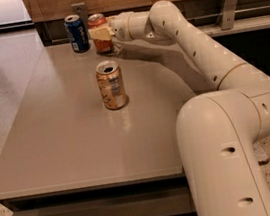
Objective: Move coke can near pepsi can
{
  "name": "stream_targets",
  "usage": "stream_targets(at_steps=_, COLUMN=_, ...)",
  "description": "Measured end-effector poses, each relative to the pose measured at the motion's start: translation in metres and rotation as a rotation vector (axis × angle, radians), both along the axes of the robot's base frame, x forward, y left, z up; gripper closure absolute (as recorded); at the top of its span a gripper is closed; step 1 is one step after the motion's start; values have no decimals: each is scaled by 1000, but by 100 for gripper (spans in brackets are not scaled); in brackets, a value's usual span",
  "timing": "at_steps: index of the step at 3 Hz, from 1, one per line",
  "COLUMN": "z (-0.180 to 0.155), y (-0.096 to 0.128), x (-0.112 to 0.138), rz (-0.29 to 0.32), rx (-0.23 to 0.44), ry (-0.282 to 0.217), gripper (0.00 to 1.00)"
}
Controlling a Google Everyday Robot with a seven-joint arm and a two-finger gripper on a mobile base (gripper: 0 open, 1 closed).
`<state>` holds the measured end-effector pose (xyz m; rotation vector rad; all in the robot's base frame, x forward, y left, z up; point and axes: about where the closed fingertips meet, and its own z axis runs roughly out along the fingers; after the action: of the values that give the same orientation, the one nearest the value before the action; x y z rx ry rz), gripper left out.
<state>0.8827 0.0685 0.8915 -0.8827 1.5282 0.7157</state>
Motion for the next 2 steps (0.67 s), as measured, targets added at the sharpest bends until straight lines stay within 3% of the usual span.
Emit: stream_targets(at_steps=2, z=-4, y=8, x=-1, rz=10, rx=1, ry=6, gripper=58)
